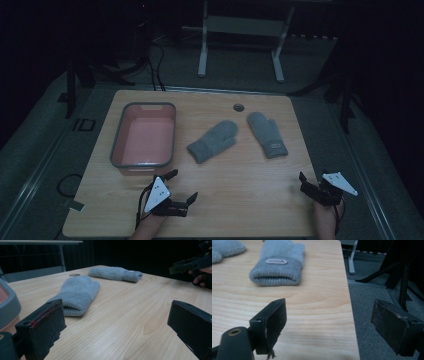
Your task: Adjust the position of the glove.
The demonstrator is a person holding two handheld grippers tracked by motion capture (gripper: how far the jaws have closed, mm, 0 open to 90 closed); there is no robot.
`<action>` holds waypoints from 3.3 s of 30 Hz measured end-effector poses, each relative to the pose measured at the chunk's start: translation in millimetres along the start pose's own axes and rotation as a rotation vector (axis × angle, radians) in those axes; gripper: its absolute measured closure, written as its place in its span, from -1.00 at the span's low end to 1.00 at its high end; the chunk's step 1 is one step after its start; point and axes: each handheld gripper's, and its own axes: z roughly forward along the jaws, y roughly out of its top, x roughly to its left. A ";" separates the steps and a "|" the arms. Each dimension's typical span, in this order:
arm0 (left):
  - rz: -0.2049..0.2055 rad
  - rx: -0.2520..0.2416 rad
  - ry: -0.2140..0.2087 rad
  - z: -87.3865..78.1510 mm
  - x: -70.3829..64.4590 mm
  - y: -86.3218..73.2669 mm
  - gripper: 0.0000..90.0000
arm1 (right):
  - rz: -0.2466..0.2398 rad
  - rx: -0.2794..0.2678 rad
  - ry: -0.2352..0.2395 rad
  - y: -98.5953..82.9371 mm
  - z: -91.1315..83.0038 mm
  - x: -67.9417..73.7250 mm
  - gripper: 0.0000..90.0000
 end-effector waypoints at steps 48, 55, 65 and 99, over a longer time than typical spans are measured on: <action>-0.016 -0.009 0.010 -0.9 0.4 -0.4 -0.97 | -0.119 0.145 0.367 118.9 64.9 77.2 -0.70; -0.016 -0.006 0.008 -0.7 0.5 -0.3 -0.97 | -0.138 0.167 0.436 133.1 82.7 94.2 -0.70; -0.016 -0.007 0.007 -0.9 0.7 -0.3 -0.97 | -0.205 0.146 0.520 153.2 112.4 135.6 -0.69; -0.024 -0.006 -0.005 -0.8 0.9 -0.3 -0.97 | -0.294 0.262 0.614 143.2 188.0 209.4 -0.51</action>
